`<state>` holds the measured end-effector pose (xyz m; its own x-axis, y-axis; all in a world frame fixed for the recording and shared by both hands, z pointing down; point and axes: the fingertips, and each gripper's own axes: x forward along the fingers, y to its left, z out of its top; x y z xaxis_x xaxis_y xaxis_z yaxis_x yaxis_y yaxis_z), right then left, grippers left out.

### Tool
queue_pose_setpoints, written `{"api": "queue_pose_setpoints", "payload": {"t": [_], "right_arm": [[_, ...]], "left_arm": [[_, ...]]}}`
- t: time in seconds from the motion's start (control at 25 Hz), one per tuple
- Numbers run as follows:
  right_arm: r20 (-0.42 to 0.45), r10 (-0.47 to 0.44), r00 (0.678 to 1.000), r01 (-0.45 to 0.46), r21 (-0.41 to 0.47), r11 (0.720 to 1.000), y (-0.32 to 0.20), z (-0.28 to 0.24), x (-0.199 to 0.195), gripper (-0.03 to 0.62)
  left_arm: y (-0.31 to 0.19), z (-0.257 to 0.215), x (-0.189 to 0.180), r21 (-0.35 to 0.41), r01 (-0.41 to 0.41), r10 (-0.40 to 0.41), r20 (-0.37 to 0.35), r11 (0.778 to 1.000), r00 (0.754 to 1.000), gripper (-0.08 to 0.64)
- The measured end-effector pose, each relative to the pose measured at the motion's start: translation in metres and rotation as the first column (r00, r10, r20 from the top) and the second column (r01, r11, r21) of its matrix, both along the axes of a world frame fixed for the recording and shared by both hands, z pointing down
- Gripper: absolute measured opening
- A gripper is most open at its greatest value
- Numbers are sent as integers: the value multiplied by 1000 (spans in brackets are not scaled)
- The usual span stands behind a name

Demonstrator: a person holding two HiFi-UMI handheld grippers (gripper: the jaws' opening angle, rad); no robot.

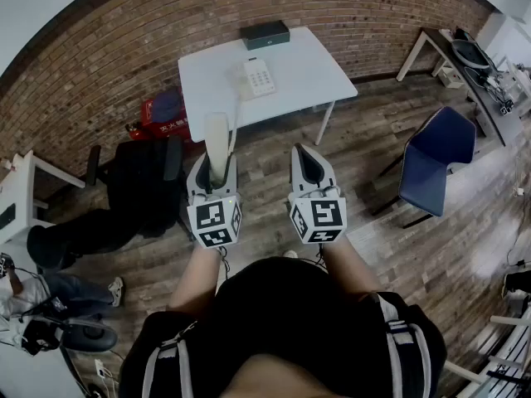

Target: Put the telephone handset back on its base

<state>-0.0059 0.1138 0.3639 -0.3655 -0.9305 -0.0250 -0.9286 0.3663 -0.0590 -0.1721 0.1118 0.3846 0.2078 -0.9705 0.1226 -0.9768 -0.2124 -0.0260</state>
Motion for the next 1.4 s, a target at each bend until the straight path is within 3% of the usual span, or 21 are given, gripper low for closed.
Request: {"api": "queue_pose_setpoints", "payload": {"t": [0.52,1.4], "right_arm": [[-12,-70,997,70,-28,997,-7,9,5,-6],[34,-73,997,74,-25,997,-21,21,81,-6]], "left_arm": [[-8,0,14,-6,20,-20,-3,1000,1000,209],[-31,8,62,-4,87,-87,-11,996,996,209]]}}
